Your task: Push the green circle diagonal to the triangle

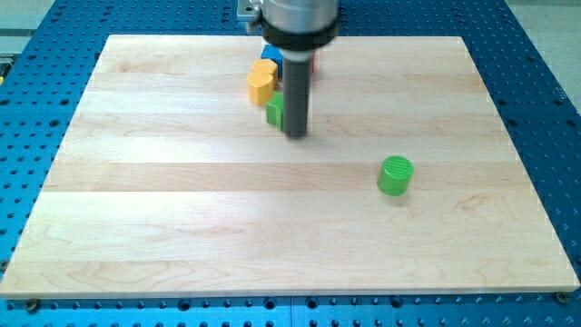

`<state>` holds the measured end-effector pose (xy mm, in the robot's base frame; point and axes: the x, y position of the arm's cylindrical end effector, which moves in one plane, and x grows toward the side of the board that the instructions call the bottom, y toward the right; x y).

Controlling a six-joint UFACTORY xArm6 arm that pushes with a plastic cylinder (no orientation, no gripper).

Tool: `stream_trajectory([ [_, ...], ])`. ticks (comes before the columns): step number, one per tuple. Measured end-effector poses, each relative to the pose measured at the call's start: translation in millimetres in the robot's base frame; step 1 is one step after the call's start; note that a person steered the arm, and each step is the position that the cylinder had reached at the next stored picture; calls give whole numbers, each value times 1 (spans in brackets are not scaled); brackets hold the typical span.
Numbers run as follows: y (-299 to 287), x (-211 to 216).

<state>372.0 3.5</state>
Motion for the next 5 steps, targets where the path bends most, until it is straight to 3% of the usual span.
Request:
stream_trajectory([
  [1,14,-13],
  [2,80,19],
  [3,192,52],
  [4,167,140],
  [5,51,90],
])
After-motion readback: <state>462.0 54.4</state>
